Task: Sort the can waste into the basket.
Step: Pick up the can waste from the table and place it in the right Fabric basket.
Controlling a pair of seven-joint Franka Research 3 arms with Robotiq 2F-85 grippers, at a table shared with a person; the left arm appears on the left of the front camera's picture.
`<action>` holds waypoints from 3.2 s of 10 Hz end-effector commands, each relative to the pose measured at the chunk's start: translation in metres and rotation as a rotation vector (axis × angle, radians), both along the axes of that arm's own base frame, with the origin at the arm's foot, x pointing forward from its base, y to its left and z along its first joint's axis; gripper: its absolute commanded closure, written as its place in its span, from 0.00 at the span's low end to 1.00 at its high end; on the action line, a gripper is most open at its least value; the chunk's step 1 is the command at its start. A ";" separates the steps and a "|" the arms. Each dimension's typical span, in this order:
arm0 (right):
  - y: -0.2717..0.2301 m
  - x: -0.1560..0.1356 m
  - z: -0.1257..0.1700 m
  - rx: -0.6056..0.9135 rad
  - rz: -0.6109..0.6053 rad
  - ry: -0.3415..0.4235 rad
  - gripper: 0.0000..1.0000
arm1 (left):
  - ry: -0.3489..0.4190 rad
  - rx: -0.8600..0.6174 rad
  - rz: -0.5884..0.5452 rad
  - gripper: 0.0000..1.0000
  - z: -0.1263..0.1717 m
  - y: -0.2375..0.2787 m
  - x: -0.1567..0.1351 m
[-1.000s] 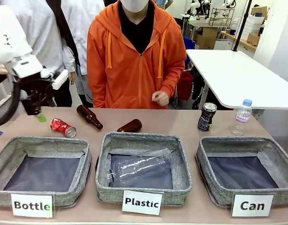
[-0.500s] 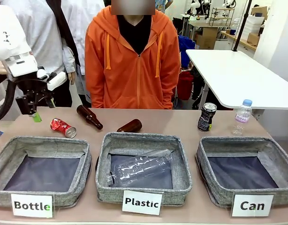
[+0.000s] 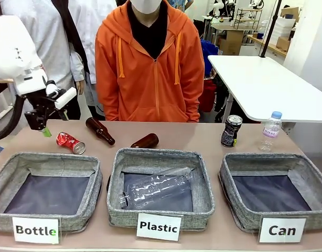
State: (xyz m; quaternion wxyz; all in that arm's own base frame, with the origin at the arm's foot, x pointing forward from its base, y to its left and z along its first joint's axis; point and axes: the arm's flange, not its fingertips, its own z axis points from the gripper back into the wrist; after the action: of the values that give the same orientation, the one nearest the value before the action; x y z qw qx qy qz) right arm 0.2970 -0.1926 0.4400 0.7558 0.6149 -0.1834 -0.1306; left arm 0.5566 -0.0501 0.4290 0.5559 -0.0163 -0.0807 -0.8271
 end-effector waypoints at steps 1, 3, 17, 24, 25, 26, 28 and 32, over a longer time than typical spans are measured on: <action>-0.001 0.000 0.001 -0.003 0.010 -0.028 0.00 | -0.057 -0.034 -0.012 0.00 -0.016 0.003 0.020; -0.001 0.000 0.001 -0.003 0.010 -0.028 0.00 | -0.053 -0.032 -0.065 0.00 -0.042 -0.001 0.046; -0.001 0.000 0.001 -0.003 0.010 -0.028 0.00 | 0.109 0.082 -0.028 1.00 -0.117 0.000 0.073; -0.001 0.000 0.001 -0.003 0.010 -0.028 0.00 | 0.069 0.035 0.023 1.00 -0.099 0.015 0.070; -0.001 0.000 0.001 -0.003 0.010 -0.028 0.00 | 0.040 -0.036 0.075 1.00 -0.066 0.032 0.050; -0.001 0.000 0.001 -0.003 0.010 -0.028 0.00 | 0.005 -0.105 0.146 1.00 -0.025 0.055 0.018; -0.001 0.000 0.001 -0.003 0.010 -0.028 0.00 | 0.102 -0.216 0.211 1.00 0.030 0.095 -0.060; -0.001 0.000 0.001 -0.003 0.010 -0.028 0.00 | 0.072 -0.202 0.217 1.00 0.039 0.117 -0.167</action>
State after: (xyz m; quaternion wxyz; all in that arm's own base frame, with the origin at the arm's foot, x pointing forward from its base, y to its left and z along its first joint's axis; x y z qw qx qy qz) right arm 0.2968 -0.1928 0.4401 0.7558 0.6149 -0.1835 -0.1303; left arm 0.4006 0.0709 0.4761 0.6519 -0.1149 -0.1238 -0.7393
